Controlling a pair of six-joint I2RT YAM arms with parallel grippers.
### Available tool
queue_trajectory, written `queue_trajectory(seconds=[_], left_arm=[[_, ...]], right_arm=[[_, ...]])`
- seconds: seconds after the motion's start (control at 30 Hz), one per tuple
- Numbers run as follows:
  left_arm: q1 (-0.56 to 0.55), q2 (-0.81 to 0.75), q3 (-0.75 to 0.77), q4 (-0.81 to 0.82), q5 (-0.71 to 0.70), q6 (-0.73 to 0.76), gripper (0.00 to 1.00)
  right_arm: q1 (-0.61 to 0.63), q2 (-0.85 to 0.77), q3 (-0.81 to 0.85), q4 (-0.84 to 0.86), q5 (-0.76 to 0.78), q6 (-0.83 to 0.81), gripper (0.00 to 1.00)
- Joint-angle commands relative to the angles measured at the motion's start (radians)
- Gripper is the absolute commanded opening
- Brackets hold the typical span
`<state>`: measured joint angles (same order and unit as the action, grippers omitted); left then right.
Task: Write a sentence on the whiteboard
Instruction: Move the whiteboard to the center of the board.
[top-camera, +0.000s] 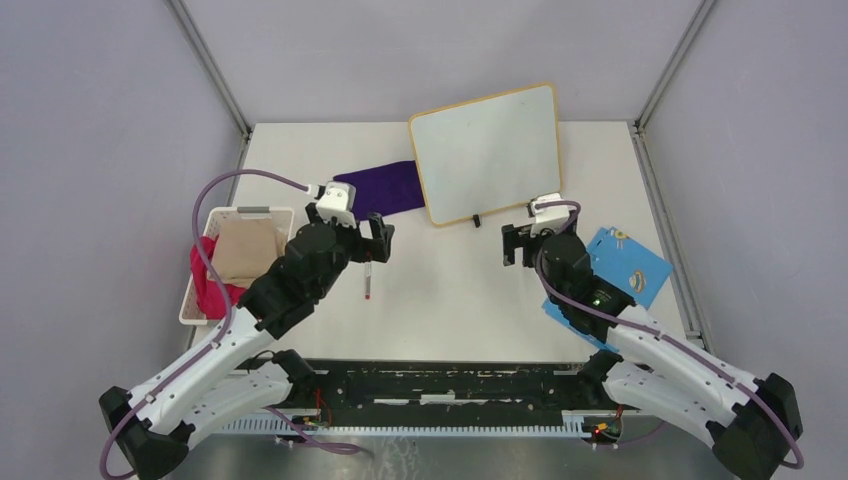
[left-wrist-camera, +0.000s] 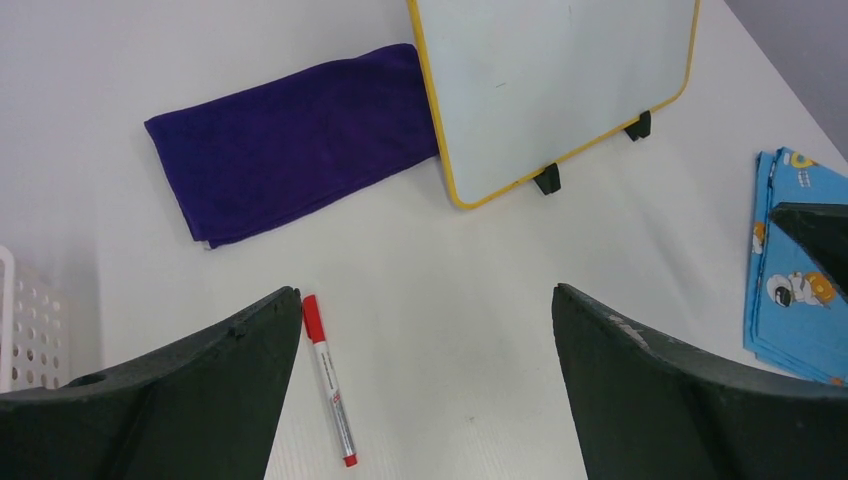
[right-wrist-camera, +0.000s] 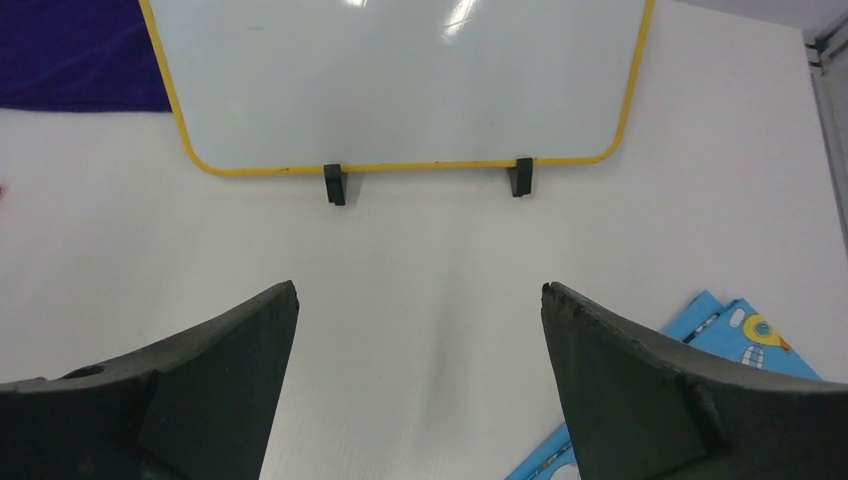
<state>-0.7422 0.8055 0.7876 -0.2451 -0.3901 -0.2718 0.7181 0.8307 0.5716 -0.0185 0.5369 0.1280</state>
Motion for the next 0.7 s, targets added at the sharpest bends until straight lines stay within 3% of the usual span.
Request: queue_trajectory(seconds=[0.0,0.27,0.67], left_arm=[[-0.005,-0.035,-0.012,0.056,0.017,0.019,1.00],[-0.008,-0.069,-0.038,0.079,0.072,0.048,1.00],[-0.028,-0.069,-0.040,0.081,0.064,0.062,1.00]], right_arm=[[-0.021,0.106,0.009,0.088,-0.103,0.007,0.97],[-0.073,0.375,0.024,0.300,-0.239,0.010,0.91],[-0.118,0.762,0.198,0.400,-0.309,0.021,0.80]])
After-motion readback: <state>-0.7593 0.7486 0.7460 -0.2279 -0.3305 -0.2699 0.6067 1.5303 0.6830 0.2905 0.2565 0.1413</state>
